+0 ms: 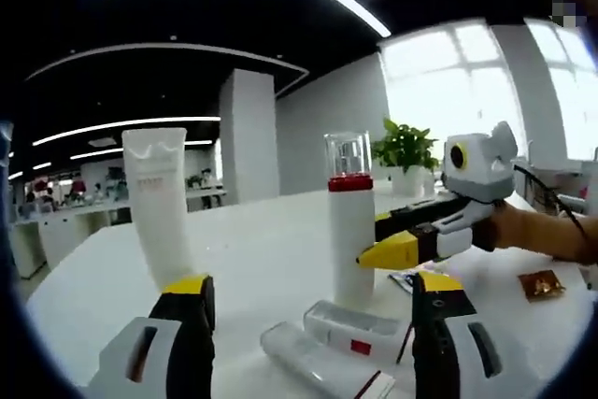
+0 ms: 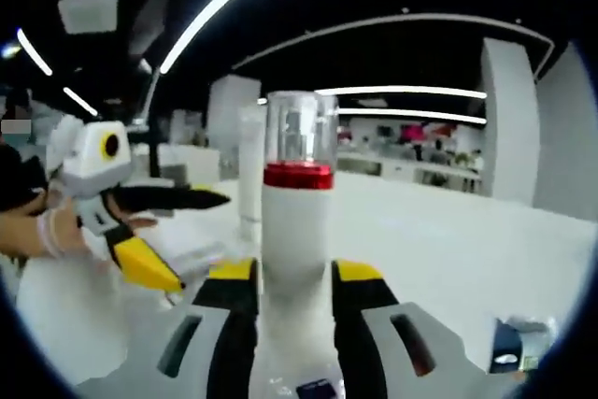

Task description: Arrange the skincare products in the storage area until every visible bottle or jar stands upright without overlapping.

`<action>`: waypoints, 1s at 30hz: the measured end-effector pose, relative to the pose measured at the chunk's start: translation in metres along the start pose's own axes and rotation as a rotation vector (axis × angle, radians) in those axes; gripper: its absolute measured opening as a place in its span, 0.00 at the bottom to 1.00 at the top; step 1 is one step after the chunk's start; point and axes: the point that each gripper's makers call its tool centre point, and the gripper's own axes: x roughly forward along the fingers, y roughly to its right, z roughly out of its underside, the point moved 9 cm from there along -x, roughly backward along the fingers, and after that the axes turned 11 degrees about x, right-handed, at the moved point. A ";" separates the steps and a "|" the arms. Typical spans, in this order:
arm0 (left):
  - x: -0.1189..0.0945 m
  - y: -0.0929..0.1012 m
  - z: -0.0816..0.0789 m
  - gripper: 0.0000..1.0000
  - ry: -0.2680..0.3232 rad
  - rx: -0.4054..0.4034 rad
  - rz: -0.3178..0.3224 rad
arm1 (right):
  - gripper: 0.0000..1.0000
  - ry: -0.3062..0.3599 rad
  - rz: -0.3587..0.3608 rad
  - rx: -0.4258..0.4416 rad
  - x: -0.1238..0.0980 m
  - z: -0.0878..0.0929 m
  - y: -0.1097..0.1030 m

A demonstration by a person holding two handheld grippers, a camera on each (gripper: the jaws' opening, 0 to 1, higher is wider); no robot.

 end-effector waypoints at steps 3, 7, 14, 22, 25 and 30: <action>-0.001 0.000 0.001 0.90 -0.005 -0.003 -0.003 | 0.28 0.011 -0.001 0.021 -0.003 0.001 0.005; -0.001 -0.001 0.000 0.89 0.000 -0.008 -0.003 | 0.29 0.002 0.012 0.043 -0.007 0.002 0.011; -0.001 0.000 0.001 0.89 0.000 -0.008 -0.001 | 0.09 0.028 0.114 0.074 -0.017 0.001 0.030; -0.002 0.000 0.001 0.89 -0.003 -0.010 -0.002 | 0.13 0.058 0.008 0.128 -0.014 -0.003 0.013; -0.002 0.000 0.002 0.89 -0.005 -0.008 -0.002 | 0.19 0.039 0.076 0.045 -0.008 -0.001 0.012; -0.002 0.001 0.002 0.89 -0.008 -0.002 -0.003 | 0.15 0.064 0.218 0.014 -0.010 0.000 0.029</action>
